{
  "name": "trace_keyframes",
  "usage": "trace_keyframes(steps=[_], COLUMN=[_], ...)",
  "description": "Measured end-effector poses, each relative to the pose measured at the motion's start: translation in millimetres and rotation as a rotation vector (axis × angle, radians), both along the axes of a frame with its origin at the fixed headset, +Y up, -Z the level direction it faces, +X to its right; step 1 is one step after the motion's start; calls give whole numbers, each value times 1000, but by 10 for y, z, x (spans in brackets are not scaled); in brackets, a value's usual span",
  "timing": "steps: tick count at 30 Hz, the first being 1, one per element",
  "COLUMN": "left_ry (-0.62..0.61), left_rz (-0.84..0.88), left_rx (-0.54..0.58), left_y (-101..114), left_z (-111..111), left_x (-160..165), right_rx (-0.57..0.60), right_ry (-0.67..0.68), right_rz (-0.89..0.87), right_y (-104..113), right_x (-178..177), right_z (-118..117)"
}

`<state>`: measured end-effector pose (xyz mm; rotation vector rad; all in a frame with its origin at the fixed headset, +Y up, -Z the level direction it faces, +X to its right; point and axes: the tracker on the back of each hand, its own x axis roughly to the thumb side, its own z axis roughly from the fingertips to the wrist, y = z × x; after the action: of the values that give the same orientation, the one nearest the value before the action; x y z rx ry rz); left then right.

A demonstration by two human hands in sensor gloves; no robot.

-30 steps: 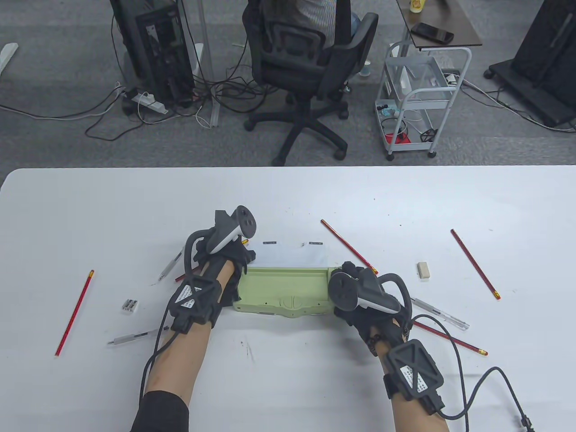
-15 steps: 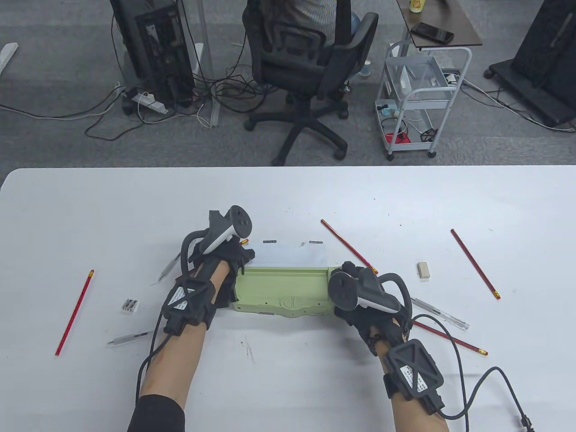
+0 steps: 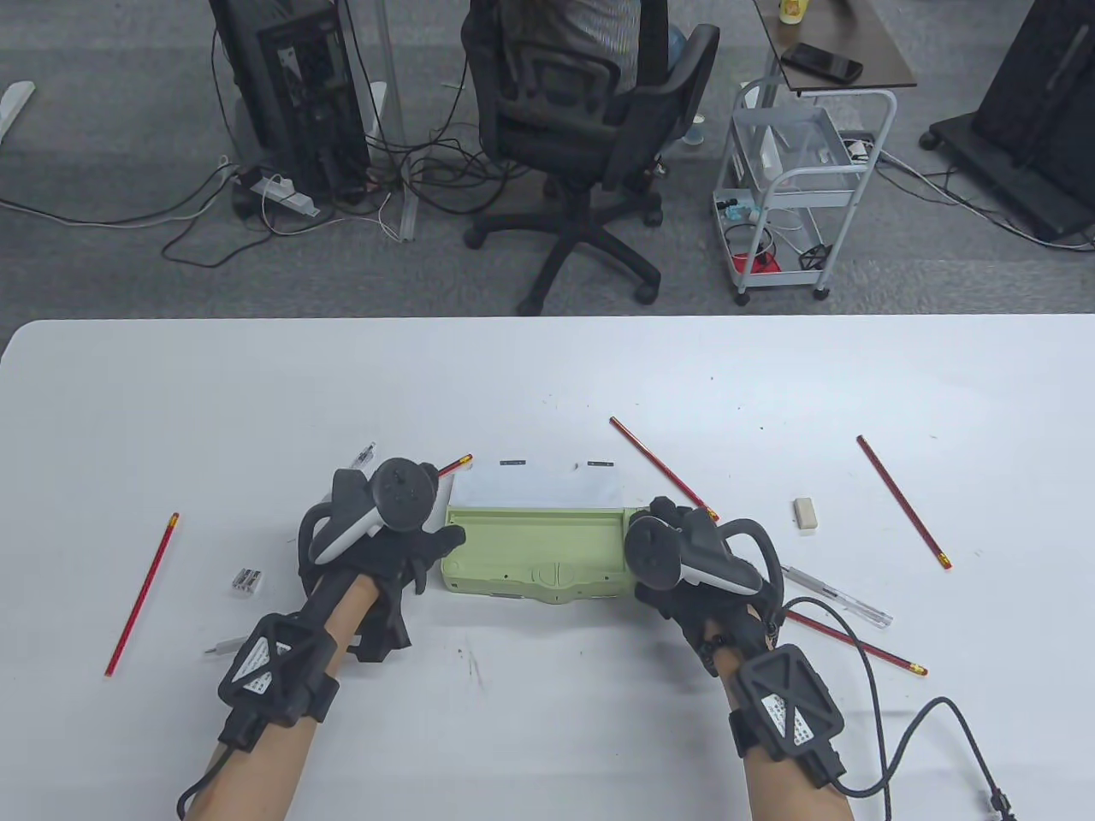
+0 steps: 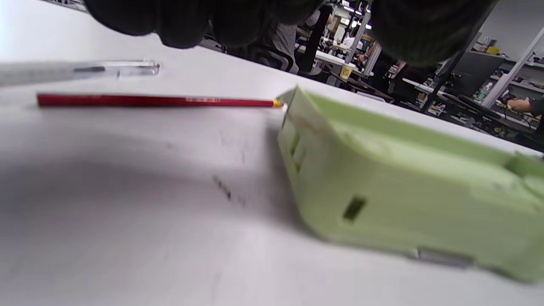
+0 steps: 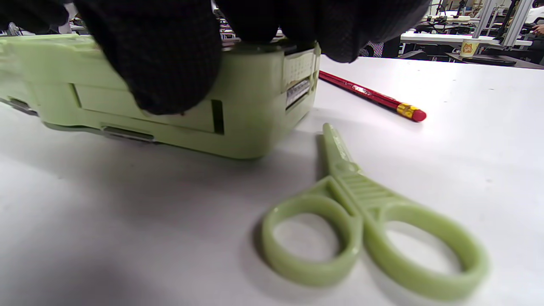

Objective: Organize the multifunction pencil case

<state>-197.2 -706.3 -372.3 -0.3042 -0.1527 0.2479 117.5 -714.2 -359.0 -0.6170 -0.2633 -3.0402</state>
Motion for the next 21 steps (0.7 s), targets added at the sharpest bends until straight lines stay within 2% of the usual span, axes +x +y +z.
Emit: trace_keyframes(steps=[5, 9, 21], left_ry=[-6, -5, -18], left_rz=[-6, 34, -9], left_rx=[-20, -31, -5], left_y=[-183, -229, -335], left_z=[87, 87, 135], left_x=[30, 52, 103], right_rx=[2, 2, 0], right_ry=[-1, -2, 0], right_rz=[-3, -3, -4], right_y=[-1, 1, 4], right_x=[2, 3, 4], right_z=[2, 2, 4])
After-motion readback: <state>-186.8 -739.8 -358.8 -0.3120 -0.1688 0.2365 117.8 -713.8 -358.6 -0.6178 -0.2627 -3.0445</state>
